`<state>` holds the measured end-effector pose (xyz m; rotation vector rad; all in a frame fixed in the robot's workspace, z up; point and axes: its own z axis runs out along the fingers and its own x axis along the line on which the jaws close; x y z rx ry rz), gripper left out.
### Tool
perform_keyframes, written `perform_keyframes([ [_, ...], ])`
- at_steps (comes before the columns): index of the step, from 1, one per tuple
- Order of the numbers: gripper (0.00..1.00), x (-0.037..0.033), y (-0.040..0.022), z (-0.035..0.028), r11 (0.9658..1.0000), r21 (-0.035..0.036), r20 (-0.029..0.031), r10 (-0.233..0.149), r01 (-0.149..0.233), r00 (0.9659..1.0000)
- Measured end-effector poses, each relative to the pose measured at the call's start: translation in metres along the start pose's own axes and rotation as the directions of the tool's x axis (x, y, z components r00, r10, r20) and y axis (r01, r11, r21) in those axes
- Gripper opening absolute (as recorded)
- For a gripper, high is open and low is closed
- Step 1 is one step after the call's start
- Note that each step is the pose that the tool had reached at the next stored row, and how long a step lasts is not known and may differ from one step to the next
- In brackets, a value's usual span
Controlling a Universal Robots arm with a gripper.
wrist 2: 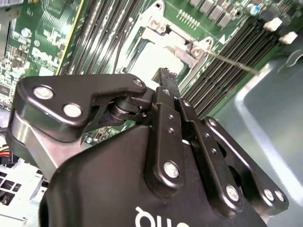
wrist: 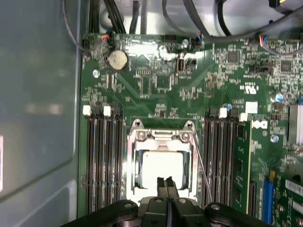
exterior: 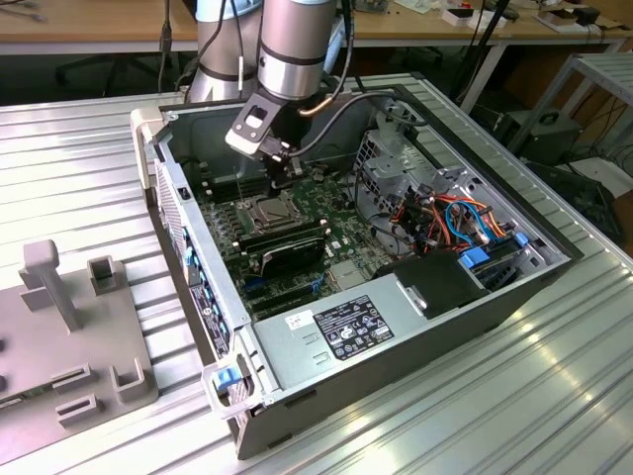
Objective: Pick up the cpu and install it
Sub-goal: 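Close the cpu cover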
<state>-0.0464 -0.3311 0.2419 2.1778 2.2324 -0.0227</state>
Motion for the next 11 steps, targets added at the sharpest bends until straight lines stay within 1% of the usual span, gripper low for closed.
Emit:
perform_keyframes([
  [2,0.11,0.0,0.0011,0.0,1.0,-0.0001,-0.0001,0.0,0.0,1.0],
  [8,0.11,0.0,0.0014,0.0,1.0,-0.0001,-0.0001,0.0,0.0,1.0],
  [11,0.11,-0.0001,0.0014,-0.0022,1.0,0.0,-0.0001,0.0,0.0,1.0],
])
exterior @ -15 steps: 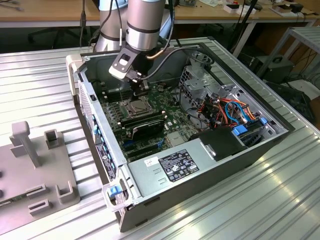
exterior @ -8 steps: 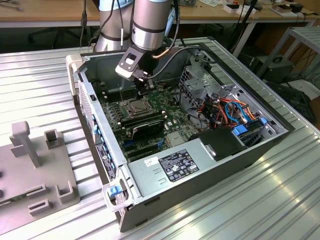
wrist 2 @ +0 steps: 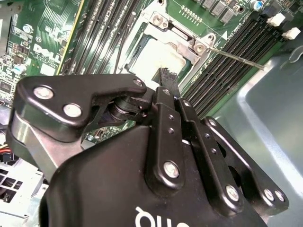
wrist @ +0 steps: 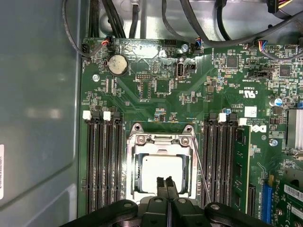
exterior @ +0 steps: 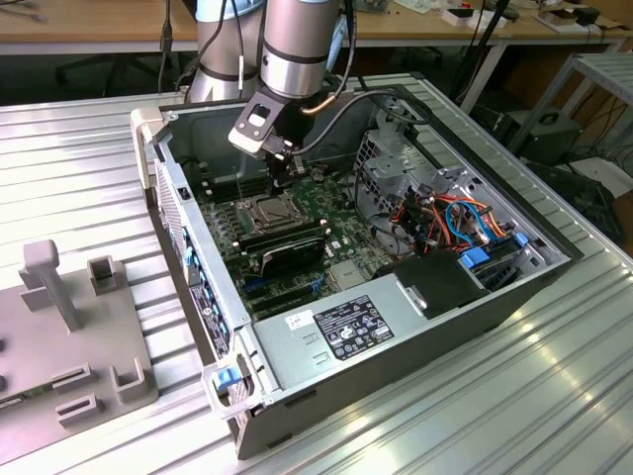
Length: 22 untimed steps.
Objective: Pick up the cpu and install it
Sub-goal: 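Close the cpu cover, then install the first cpu locking lever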
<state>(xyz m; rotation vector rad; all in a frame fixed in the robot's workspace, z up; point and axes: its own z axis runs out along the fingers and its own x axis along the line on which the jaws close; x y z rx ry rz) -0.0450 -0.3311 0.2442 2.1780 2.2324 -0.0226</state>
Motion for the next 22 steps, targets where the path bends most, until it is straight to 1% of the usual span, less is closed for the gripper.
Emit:
perform_keyframes([
  [4,0.11,0.0,0.0003,-0.0002,1.0,0.0,0.0,0.0,0.0,1.0],
  [7,0.11,-0.0001,0.0033,-0.0002,1.0,0.0,0.0001,0.0,0.0,1.0],
  [9,0.11,-0.0001,0.0034,-0.0002,1.0,0.0,0.0,0.0,0.0,1.0],
  [11,0.11,-0.0002,0.0086,-0.0002,1.0,0.0,0.0,0.0,0.0,1.0],
  [22,0.11,-0.0003,0.0107,-0.0001,1.0,0.0,0.0,0.0,0.0,1.0],
])
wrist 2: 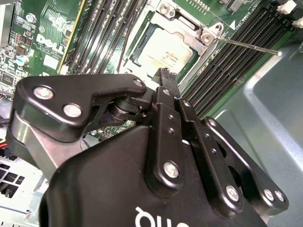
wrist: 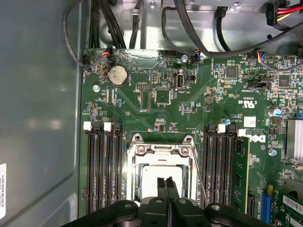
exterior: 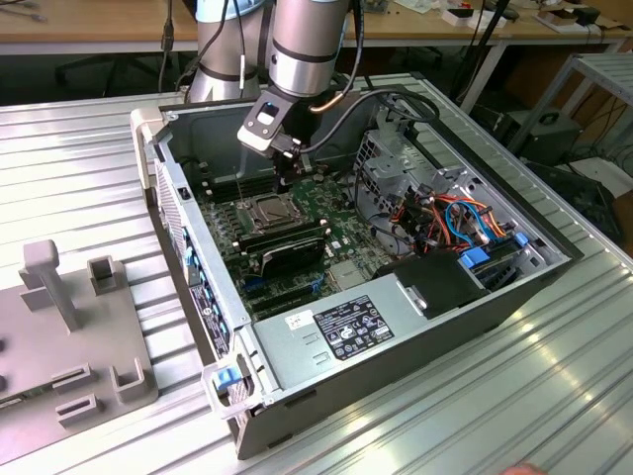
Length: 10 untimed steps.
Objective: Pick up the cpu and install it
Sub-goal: 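Install the first cpu locking lever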
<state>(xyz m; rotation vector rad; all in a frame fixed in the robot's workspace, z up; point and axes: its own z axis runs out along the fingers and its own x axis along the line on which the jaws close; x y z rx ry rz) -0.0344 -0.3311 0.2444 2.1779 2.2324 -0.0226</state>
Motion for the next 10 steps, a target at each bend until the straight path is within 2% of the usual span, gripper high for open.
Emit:
perform_keyframes([
  [8,0.11,0.0,0.0003,0.0,1.0,0.0001,0.0,-0.001,0.001,1.0],
  [10,0.11,0.0,0.0003,0.0002,0.9999,-0.0002,0.0001,-0.012,0.012,0.9999],
])
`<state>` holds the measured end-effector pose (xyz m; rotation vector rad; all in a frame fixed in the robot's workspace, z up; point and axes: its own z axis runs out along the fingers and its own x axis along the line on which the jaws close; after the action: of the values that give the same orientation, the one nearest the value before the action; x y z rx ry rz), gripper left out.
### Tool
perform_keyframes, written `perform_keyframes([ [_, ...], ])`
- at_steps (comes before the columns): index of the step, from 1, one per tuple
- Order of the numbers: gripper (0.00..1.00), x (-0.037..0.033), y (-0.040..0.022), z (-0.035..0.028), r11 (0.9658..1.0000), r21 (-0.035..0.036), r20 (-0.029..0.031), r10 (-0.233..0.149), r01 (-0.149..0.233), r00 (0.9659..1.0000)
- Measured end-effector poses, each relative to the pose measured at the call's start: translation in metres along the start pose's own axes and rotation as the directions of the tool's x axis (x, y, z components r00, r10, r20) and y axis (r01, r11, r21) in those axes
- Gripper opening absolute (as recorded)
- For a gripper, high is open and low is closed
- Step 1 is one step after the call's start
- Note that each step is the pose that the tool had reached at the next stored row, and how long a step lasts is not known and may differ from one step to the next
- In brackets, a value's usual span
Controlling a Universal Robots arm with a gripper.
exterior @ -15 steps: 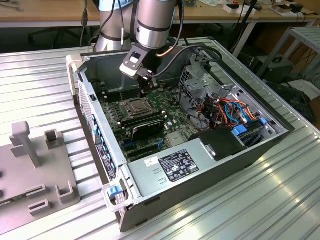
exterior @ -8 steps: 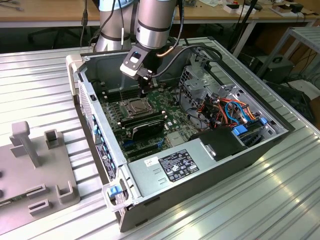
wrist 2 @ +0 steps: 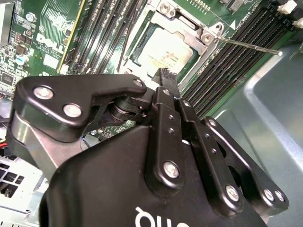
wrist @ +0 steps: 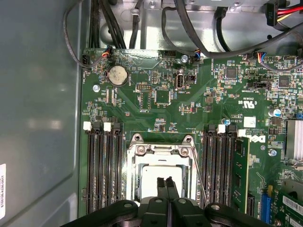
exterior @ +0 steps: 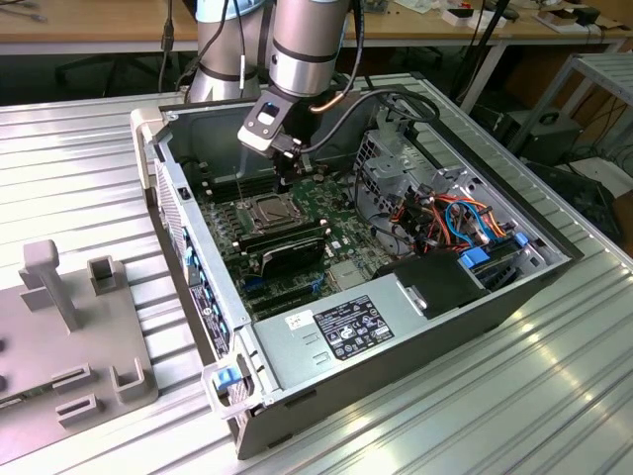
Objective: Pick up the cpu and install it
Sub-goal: 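Install the first cpu locking lever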
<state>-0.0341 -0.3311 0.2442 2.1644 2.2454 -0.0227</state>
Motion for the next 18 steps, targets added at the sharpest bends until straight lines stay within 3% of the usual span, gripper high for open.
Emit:
perform_keyframes([
  [2,0.11,0.0,0.0,0.0002,0.9988,-0.0014,-0.0004,-0.049,0.049,0.9988],
  [3,0.11,0.0,0.0,0.0003,0.9959,-0.0025,-0.0004,-0.09,0.09,0.9959],
  [5,0.11,0.0,0.0,0.0004,0.9871,-0.0042,0.0001,-0.16,0.16,0.9871],
  [9,0.11,0.0,-0.0001,0.0005,0.9721,-0.0057,0.0032,-0.234,0.235,0.9721],
  [15,0.11,0.0,0.0,0.0005,0.9404,-0.0033,0.0187,-0.34,0.34,0.9403],
  [16,0.11,0.0,0.0,0.0005,0.9307,-0.0019,0.024,-0.366,0.366,0.9304],
  [18,0.11,0.0,-0.0001,0.0005,0.9187,0.0003,0.0306,-0.395,0.395,0.9182],
])
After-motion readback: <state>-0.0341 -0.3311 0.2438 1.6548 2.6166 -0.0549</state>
